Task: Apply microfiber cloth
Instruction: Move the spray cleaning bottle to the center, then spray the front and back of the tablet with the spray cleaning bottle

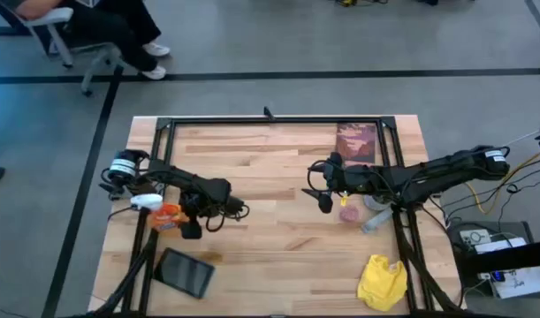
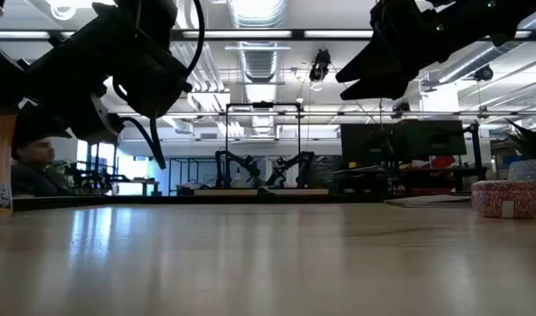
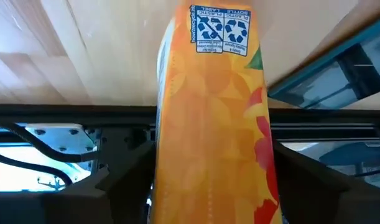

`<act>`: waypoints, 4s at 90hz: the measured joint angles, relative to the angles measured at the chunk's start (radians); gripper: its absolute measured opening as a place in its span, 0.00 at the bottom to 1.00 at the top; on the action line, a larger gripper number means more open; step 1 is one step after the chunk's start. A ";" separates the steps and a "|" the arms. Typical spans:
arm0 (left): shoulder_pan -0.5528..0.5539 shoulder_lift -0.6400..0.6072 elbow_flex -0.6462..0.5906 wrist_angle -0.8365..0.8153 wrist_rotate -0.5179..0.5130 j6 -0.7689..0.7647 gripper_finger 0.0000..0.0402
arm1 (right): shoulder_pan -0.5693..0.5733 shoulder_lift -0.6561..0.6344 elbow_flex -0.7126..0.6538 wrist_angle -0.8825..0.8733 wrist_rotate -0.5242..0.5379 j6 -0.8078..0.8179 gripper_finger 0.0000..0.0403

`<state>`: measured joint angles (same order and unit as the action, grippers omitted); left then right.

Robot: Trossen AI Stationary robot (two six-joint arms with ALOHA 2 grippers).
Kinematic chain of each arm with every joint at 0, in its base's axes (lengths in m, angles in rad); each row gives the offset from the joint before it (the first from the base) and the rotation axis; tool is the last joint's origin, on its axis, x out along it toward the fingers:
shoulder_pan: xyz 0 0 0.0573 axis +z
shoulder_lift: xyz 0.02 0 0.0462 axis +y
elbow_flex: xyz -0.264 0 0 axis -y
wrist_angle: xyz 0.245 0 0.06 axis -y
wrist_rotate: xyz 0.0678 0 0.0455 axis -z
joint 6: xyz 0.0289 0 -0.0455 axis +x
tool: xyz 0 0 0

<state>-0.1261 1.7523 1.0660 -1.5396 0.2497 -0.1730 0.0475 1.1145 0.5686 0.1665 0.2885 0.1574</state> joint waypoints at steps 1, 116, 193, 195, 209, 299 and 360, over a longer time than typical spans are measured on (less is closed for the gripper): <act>0.000 0.000 0.000 0.002 0.000 0.000 0.59 | 0.000 0.000 0.000 0.000 0.000 0.000 0.85; 0.002 0.328 0.600 0.001 -0.595 0.315 0.51 | 0.000 0.000 0.000 0.001 0.000 0.000 0.85; 0.002 0.352 0.740 0.121 -0.555 0.528 0.64 | 0.000 0.000 0.000 0.119 0.000 0.000 0.85; 0.002 0.353 0.739 0.137 -0.541 0.528 0.65 | 0.000 0.000 0.000 0.123 0.000 0.000 0.85; 0.002 0.357 0.737 0.197 -0.487 0.528 0.71 | 0.000 0.000 0.000 0.141 0.000 0.000 0.85; -0.386 -0.044 0.417 0.249 -0.277 -0.256 0.61 | 0.143 0.000 0.048 0.138 -0.004 -0.126 0.85; -0.603 -0.043 0.085 0.625 -0.081 -0.606 0.43 | 0.284 0.213 0.049 0.235 0.003 -0.051 0.85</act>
<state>-0.7296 1.7088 1.1513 -0.9146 0.1686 -0.7793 0.3317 1.3279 0.6176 0.4019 0.2914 0.1059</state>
